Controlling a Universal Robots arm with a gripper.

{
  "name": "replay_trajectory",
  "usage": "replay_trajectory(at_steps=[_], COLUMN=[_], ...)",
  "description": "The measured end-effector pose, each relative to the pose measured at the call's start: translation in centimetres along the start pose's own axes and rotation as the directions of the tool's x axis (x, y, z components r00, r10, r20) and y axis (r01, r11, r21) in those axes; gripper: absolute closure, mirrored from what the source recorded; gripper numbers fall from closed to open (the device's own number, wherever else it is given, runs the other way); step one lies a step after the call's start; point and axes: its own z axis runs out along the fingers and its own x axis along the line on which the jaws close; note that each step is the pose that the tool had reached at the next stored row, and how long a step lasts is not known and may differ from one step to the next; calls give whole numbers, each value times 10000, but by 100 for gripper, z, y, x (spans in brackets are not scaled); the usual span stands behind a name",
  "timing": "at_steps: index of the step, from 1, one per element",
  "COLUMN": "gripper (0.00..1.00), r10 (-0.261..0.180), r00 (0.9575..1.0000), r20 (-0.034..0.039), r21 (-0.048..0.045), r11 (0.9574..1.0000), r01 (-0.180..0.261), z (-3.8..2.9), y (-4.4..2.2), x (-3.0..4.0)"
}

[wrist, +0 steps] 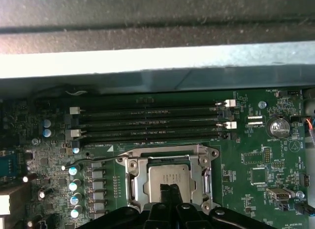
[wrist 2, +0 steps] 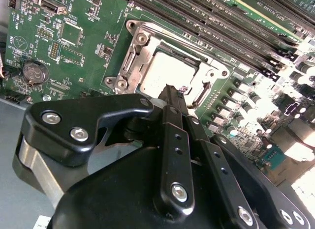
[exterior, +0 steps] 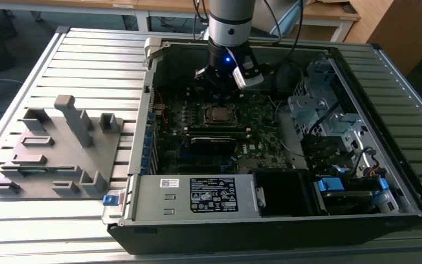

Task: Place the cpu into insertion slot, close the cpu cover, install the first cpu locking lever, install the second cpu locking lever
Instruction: 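Install the first cpu locking lever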

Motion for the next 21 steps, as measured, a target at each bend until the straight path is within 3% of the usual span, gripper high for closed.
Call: replay_trajectory(at_steps=[11,21], gripper=[90,90], r10=[-3,-2], r00=[10000,10000], r20=[-2,0], r21=[3,0], r11=[10000,10000], r01=[3,2], z=[-3,-86], y=[1,0], x=[-19,-21])
